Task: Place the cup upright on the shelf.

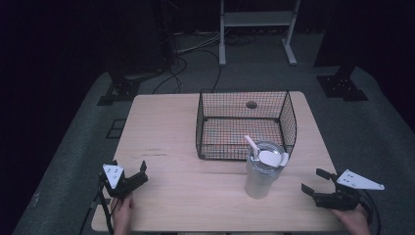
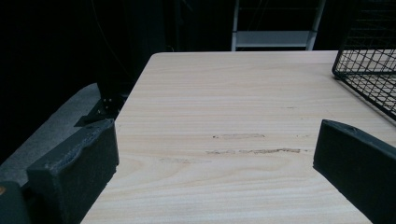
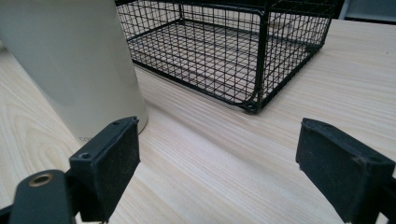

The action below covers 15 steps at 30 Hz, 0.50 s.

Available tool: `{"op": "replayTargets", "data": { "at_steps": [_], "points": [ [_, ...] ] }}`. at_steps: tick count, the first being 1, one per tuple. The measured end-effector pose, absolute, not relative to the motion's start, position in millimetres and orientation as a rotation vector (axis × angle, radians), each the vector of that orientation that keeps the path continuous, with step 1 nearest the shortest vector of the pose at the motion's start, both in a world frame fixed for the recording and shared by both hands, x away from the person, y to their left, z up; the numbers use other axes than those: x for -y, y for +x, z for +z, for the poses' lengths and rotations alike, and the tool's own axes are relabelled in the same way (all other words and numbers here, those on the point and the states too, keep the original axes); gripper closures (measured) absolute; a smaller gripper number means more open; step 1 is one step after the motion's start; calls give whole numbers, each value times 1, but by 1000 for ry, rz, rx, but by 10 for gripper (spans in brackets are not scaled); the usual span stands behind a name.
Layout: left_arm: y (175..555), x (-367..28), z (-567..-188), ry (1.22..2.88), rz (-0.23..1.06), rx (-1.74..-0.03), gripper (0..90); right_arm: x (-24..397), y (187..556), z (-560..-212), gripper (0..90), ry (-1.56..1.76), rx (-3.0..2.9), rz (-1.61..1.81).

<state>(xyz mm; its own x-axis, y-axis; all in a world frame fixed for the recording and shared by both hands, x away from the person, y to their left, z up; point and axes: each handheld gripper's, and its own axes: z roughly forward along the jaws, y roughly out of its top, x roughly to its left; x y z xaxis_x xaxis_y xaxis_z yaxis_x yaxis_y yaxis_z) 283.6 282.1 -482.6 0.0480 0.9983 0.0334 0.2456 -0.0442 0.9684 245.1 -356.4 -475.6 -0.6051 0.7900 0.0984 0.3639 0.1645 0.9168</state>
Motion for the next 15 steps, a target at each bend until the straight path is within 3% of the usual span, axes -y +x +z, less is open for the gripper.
{"op": "replayTargets", "data": {
  "at_steps": [15],
  "points": [
    [284,-285,-482,1437,1052,-1329,0,324,247,-450,124,895,-2126,1484]
  ]
}}
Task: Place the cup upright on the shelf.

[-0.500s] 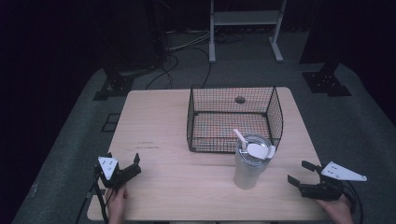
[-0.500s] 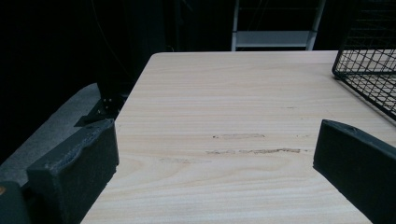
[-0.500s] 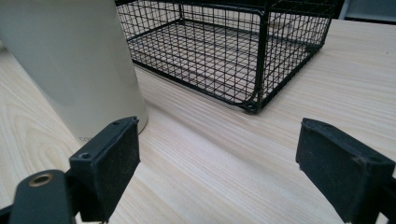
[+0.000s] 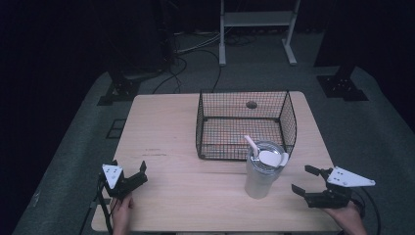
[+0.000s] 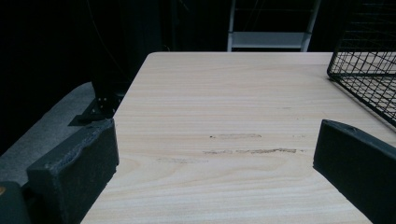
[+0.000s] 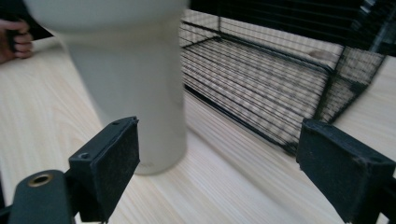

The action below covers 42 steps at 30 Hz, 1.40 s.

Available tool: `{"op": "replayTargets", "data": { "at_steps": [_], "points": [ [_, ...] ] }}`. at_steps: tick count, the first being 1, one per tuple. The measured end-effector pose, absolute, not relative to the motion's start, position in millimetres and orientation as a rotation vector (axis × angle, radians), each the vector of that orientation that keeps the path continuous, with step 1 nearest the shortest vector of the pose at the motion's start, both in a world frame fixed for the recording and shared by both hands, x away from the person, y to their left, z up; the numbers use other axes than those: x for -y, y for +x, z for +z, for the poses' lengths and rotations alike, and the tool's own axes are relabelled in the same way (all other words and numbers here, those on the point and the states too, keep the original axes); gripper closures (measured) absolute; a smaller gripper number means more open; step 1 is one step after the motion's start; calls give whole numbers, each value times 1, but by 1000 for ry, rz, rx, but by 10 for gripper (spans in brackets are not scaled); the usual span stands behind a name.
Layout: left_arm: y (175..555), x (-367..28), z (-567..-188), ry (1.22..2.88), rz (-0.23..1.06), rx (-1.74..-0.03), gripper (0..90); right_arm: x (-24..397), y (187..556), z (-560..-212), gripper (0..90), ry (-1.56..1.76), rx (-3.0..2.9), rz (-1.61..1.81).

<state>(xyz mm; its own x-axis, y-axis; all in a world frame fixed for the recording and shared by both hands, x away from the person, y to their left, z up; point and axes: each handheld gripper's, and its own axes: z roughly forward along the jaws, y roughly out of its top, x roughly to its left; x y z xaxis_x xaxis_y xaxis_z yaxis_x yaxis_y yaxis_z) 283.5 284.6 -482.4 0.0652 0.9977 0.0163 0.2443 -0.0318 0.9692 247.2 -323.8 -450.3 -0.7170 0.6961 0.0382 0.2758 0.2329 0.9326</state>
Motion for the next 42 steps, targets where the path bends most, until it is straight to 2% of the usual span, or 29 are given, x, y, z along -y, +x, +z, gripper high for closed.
{"op": "replayTargets", "data": {
  "at_steps": [13,31,42],
  "points": [
    [283,-283,-483,1443,1061,-1319,0,291,253,-441,124,735,-2213,1572],
    [282,-283,-483,1442,1064,-1308,0,256,269,-448,121,700,-2249,1625],
    [282,-284,-483,1431,1059,-1302,0,236,279,-455,64,717,-2188,1685]
  ]
}}
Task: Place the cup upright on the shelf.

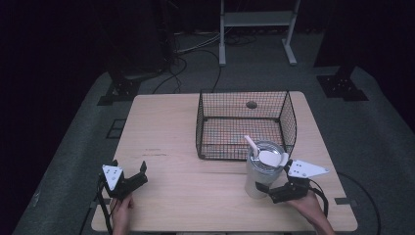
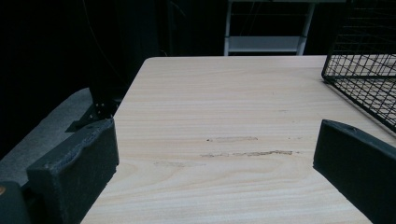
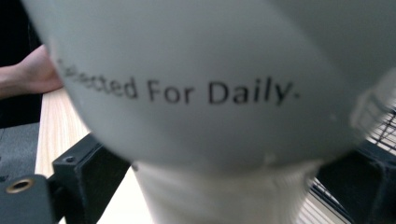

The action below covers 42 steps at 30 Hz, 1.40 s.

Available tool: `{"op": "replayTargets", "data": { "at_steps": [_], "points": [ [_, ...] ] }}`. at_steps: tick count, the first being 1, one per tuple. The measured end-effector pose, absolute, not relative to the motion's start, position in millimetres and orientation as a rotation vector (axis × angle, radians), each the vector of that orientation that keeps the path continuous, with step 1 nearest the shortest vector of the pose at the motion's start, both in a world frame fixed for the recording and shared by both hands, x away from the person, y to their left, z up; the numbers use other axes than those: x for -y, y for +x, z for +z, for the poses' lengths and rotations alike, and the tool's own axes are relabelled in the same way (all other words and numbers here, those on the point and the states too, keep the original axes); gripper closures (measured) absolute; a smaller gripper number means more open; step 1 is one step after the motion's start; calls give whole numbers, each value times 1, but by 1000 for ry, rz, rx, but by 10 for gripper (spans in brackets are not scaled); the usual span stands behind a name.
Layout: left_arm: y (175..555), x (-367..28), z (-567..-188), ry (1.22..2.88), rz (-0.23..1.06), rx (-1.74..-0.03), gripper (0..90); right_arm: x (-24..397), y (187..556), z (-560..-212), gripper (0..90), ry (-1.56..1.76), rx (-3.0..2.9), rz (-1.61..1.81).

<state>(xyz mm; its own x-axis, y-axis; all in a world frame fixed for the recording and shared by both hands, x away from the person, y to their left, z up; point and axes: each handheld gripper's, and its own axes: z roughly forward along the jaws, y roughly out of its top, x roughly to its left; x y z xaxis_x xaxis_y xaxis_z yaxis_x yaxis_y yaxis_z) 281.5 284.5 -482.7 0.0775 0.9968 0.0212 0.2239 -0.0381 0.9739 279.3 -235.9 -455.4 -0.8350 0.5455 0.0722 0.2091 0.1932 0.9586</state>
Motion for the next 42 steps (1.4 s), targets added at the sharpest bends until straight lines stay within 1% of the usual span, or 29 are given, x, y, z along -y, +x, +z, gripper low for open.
{"op": "replayTargets", "data": {
  "at_steps": [20,26,30,42],
  "points": [
    [281,-285,-483,1429,1054,-1299,0,229,282,-457,76,671,-2147,1699],
    [281,-286,-483,1430,1052,-1300,0,229,285,-455,79,668,-2197,1753],
    [281,-285,-483,1430,1051,-1299,0,226,286,-447,80,631,-2230,1743],
    [282,-287,-483,1417,1039,-1303,0,212,306,-396,80,537,-2254,1807]
  ]
}}
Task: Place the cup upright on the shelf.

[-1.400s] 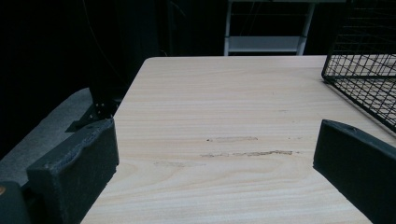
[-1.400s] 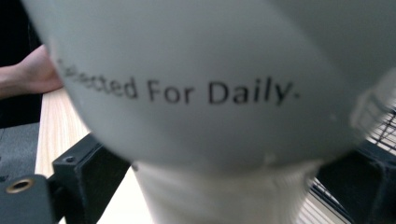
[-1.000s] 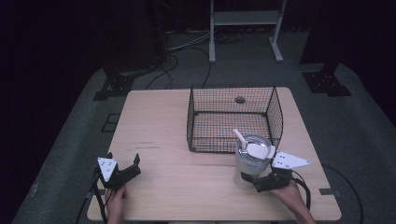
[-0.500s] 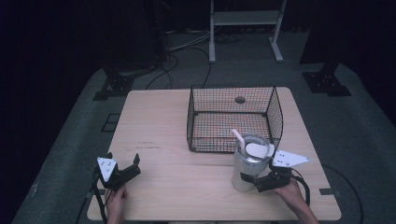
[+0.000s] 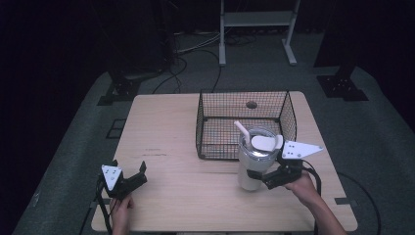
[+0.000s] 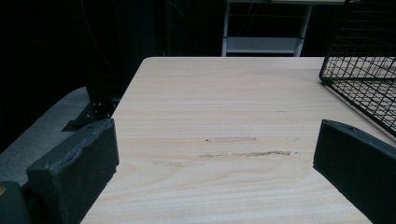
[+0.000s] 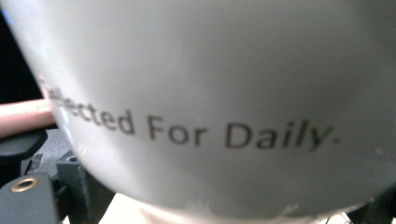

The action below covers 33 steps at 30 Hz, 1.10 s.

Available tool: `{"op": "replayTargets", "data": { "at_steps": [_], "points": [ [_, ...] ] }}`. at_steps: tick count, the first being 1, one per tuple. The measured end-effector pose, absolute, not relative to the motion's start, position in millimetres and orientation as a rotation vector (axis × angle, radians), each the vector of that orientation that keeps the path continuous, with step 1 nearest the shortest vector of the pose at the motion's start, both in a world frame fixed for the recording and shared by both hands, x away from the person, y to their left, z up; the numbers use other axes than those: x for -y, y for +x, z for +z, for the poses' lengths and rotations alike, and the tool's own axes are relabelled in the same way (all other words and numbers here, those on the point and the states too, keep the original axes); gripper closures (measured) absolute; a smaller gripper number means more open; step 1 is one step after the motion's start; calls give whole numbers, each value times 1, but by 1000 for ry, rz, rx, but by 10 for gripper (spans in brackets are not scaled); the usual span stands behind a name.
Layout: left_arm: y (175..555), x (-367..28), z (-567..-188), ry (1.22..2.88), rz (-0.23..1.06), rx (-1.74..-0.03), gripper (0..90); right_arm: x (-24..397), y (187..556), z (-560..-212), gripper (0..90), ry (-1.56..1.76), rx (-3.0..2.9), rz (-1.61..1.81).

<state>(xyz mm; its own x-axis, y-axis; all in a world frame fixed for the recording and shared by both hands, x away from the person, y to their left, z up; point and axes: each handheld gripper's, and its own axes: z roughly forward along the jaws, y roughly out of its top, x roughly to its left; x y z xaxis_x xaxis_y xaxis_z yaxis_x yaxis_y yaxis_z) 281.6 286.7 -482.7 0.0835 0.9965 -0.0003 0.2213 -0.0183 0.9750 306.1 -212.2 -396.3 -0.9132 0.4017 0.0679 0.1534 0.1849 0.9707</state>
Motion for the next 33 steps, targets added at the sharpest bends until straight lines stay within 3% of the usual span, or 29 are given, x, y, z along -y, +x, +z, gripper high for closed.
{"op": "replayTargets", "data": {
  "at_steps": [18,33],
  "points": [
    [281,-288,-483,1425,1029,-1292,0,207,349,-339,79,516,-2190,1855],
    [282,-291,-483,1419,1008,-1289,0,188,391,-315,79,512,-2194,1823]
  ]
}}
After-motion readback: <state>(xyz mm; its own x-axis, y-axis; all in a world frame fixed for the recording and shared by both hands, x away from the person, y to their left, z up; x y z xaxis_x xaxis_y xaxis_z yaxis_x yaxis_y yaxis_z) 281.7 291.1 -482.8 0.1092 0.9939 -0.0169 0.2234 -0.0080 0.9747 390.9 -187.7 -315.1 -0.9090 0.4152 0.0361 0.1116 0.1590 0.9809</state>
